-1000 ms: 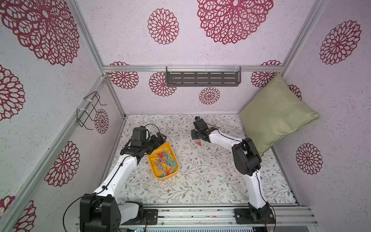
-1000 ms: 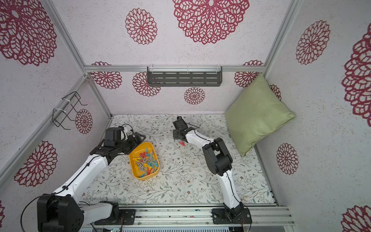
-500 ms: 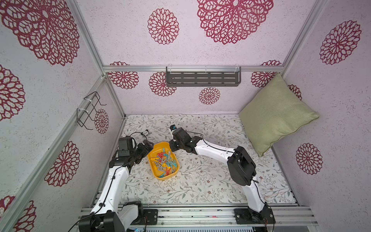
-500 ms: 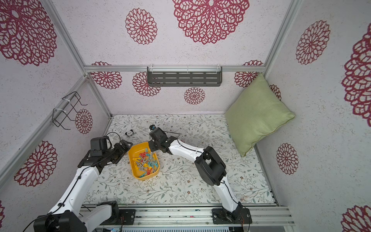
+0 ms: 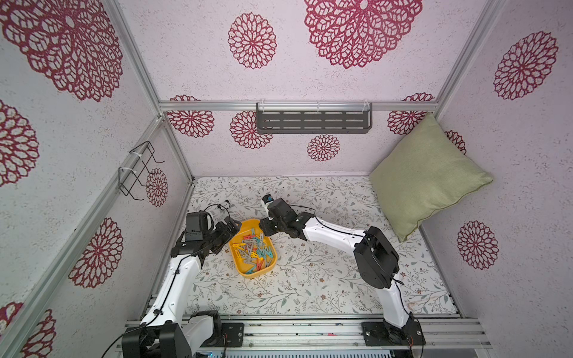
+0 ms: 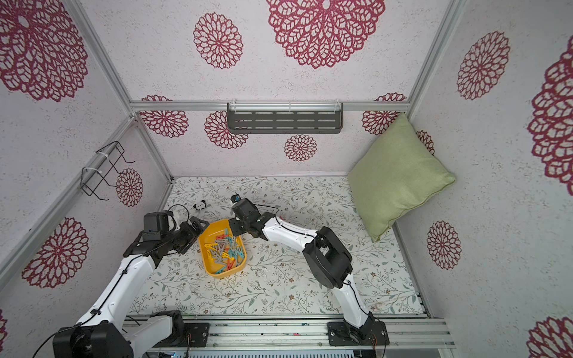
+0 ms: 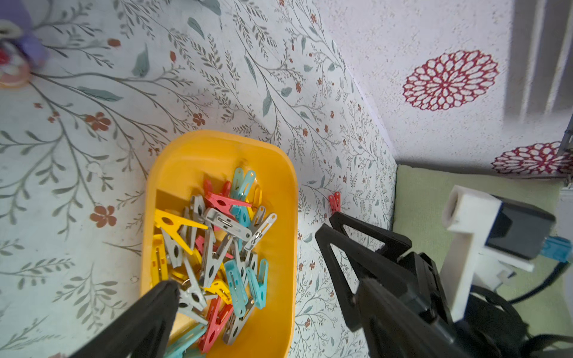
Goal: Put the clothespins into the storage box
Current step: Place the clothespin in the storage box, then pick up the clothespin from the center of the board.
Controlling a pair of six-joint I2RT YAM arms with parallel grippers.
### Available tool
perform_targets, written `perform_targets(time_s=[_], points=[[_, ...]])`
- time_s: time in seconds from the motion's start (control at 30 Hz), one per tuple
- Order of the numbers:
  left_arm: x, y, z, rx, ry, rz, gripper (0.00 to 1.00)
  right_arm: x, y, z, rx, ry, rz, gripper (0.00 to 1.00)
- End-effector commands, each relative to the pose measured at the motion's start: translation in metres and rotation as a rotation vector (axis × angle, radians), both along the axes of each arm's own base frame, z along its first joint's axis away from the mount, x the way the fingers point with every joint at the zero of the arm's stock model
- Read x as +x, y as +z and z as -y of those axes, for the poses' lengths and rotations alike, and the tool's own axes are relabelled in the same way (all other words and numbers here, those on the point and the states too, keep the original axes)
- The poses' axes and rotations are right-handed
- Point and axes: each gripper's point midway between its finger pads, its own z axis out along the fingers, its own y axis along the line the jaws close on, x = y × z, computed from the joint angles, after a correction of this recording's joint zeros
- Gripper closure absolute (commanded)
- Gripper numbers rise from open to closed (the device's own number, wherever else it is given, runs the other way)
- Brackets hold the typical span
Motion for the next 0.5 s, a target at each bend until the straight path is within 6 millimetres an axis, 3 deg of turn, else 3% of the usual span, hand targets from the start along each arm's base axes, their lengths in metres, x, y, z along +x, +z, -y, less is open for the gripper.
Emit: perform_targets(time_s=[0.0, 0.2, 0.3, 0.47], points=[[0.015, 0.015, 0.018, -0.004, -0.039, 0.054, 0.03, 0.035, 0.043, 0.045, 0.020, -0.102, 0.104, 0.47], [0.031, 0.011, 0.055, -0.018, -0.110, 0.056, 0.03, 0.072, 0.011, 0.114, -0.056, -0.224, 0.066, 0.44], [0.038, 0.009, 0.069, -0.015, -0.136, 0.054, 0.03, 0.087, -0.007, 0.138, -0.103, -0.263, 0.046, 0.44], [0.048, 0.005, 0.088, -0.012, -0.171, 0.046, 0.03, 0.105, -0.035, 0.161, -0.141, -0.299, 0.003, 0.46]])
